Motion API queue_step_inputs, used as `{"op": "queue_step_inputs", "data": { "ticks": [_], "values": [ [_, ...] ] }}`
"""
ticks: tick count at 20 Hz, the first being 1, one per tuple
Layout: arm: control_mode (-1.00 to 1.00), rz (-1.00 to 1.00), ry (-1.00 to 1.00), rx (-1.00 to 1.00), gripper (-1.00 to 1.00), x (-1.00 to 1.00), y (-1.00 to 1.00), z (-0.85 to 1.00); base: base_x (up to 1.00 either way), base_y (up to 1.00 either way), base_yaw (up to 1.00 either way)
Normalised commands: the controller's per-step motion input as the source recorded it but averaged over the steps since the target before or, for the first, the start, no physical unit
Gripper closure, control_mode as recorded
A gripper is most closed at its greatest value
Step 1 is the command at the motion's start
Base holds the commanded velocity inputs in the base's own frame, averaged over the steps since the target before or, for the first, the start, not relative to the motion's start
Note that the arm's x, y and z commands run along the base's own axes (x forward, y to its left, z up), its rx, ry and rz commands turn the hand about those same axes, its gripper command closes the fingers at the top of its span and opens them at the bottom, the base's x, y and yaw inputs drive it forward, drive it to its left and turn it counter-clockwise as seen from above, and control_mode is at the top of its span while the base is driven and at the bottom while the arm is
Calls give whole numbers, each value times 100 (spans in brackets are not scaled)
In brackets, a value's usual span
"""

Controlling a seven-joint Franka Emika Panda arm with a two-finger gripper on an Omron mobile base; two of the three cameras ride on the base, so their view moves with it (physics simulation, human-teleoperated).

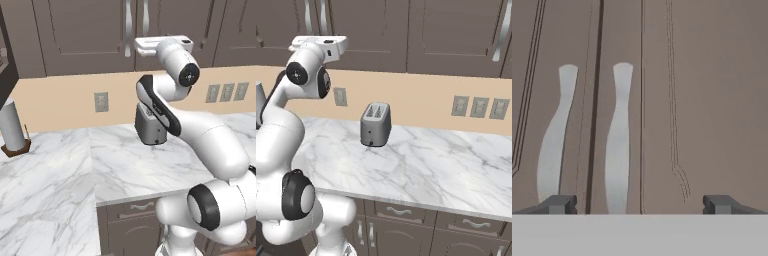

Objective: Open the cabinet directly in front. Then move the liquor and the cup to the dining counter with the candle on it.

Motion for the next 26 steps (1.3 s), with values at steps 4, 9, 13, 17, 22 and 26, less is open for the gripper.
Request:
{"op": "queue_step_inputs", "data": {
  "ticks": [4, 9, 13, 17, 22, 26],
  "values": [
    [-100, 0, 1, 0, -100, 37, 5, 0, 0, 0, 0],
    [-100, 0, 1, 0, -100, 39, 7, 0, 0, 0, 0],
    [-100, 0, 0, 0, -100, 40, 9, 0, 0, 0, 0],
    [-100, 0, 0, 0, -100, 41, 9, 0, 0, 0, 0],
    [-100, 0, 1, 0, -100, 42, 9, 0, 0, 0, 0],
    [-100, 0, 2, 0, 100, 39, 14, 0, 0, 0, 0]
  ]
}}
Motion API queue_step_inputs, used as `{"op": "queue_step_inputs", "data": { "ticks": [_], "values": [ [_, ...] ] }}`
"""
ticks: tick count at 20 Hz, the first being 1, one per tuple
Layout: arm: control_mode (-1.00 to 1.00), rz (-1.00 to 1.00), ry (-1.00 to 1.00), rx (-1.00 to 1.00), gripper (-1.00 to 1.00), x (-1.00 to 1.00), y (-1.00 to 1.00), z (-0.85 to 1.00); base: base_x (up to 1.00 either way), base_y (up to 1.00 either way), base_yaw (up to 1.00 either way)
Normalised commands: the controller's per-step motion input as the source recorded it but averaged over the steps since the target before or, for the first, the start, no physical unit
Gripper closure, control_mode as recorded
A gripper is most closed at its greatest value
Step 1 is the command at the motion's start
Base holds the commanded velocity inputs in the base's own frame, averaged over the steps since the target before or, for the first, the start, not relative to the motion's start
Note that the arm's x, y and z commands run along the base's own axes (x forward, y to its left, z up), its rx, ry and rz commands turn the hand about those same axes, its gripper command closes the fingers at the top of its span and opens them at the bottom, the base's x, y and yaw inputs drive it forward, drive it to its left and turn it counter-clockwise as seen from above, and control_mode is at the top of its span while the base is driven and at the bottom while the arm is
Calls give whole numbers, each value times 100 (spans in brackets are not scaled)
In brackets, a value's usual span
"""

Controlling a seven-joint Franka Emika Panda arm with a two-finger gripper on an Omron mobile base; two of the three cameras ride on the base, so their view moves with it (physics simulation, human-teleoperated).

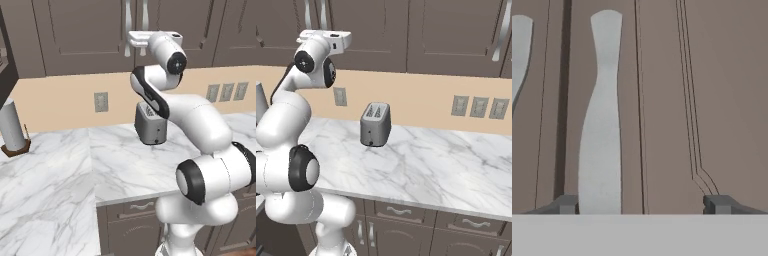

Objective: Open the cabinet directly in front. Then move the liquor and the cup to the dining counter with the candle on it.

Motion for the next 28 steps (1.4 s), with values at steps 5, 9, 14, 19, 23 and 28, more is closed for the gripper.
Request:
{"op": "queue_step_inputs", "data": {
  "ticks": [5, 9, 14, 19, 23, 28],
  "values": [
    [-100, 0, 0, 0, 100, 15, 3, 0, 0, 0, 0],
    [-100, 0, 0, 0, 100, 0, 2, 0, 0, 0, 0],
    [-100, 4, 7, 0, 100, 0, 26, 0, 0, 0, 0],
    [-100, 10, 11, 0, 100, -3, 2, 0, 0, 0, 0],
    [-100, 5, 11, 0, 100, -28, 0, 0, 0, 0, 0],
    [-100, 1, 7, 0, 100, -59, -10, 0, 0, 0, 0]
  ]
}}
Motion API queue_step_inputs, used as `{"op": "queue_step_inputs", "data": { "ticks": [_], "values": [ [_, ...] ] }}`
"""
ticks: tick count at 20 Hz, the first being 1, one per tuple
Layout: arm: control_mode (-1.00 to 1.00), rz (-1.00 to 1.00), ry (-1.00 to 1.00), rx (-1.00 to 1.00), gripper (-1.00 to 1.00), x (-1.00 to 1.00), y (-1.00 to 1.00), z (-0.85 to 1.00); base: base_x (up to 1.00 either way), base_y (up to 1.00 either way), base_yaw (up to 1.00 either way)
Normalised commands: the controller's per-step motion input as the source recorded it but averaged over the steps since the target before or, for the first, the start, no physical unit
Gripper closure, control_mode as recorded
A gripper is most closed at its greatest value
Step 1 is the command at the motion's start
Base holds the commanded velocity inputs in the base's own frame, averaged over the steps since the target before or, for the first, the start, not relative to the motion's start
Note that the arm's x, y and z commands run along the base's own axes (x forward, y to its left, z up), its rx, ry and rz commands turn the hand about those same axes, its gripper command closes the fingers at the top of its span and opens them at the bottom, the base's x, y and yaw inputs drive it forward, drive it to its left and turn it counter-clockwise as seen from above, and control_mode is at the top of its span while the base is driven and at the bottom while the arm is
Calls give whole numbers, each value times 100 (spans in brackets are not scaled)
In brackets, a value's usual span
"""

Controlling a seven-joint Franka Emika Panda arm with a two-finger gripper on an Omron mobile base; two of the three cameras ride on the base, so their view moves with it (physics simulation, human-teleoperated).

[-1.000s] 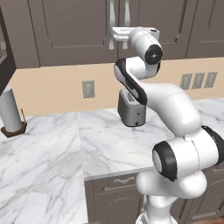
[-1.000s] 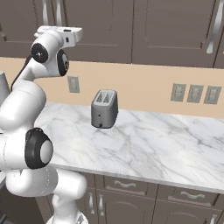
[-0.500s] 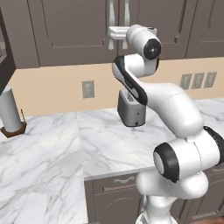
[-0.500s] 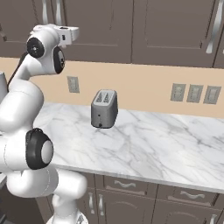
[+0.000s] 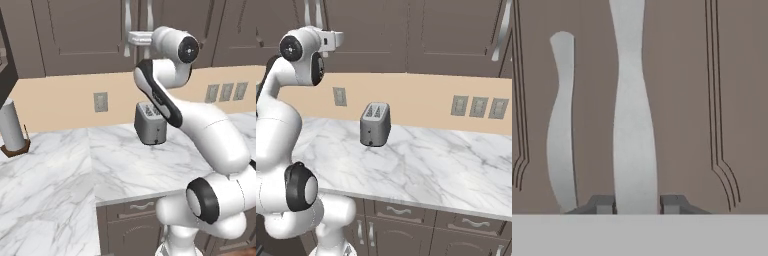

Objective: Open the cabinet directly in front. Then move the liquor and the cup to the dining counter with the candle on it.

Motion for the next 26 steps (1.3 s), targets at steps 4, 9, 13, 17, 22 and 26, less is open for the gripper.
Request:
{"op": "queue_step_inputs", "data": {
  "ticks": [4, 9, 13, 17, 22, 26],
  "values": [
    [-100, 0, 9, 0, 100, -80, -19, 0, 0, 0, 0],
    [-100, 0, 11, 0, 100, -88, -27, 0, 0, 0, 0],
    [-100, 0, 11, 0, 100, -87, -40, 0, 0, 0, 0],
    [-100, 0, 6, 0, 100, -88, -54, 0, 0, 0, 0],
    [-100, 0, 1, 0, 100, -76, -58, 0, 0, 0, 0],
    [-100, 5, -13, 2, 100, -32, -20, -12, 0, 0, 0]
  ]
}}
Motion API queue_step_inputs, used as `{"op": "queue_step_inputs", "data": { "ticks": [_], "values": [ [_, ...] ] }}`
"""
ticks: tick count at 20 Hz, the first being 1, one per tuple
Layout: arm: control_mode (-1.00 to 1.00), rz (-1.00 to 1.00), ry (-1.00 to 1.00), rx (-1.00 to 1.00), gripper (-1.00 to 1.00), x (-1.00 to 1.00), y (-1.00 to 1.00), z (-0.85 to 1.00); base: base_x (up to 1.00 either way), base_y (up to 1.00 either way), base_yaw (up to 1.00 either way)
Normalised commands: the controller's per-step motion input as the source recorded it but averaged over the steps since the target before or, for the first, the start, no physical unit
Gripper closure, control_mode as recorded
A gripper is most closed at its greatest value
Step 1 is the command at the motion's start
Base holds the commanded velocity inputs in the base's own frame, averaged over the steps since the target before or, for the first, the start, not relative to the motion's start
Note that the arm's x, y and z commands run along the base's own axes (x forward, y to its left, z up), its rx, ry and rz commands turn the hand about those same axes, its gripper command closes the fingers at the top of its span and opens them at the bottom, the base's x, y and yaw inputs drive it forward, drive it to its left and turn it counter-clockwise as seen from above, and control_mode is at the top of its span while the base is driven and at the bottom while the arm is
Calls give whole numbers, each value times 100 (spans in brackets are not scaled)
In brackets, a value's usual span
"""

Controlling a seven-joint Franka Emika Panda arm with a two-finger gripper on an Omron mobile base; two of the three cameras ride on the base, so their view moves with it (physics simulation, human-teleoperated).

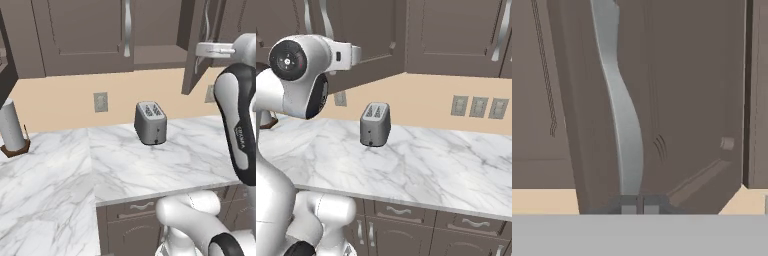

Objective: Open the cabinet directly in front. Then move the liquor and the cup to the dining counter with the candle on it.

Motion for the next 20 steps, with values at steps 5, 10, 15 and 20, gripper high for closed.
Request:
{"op": "queue_step_inputs", "data": {
  "ticks": [5, 10, 15, 20],
  "values": [
    [-100, 6, -21, 5, 100, -6, -2, -22, 0, 0, 0],
    [-100, 2, -7, 1, -100, 0, 0, -6, 0, 0, 0],
    [-100, 0, 0, 0, -100, -54, 0, 9, 0, 0, 0],
    [-100, 0, -3, 0, -100, -88, 0, 35, 0, 0, 0]
  ]
}}
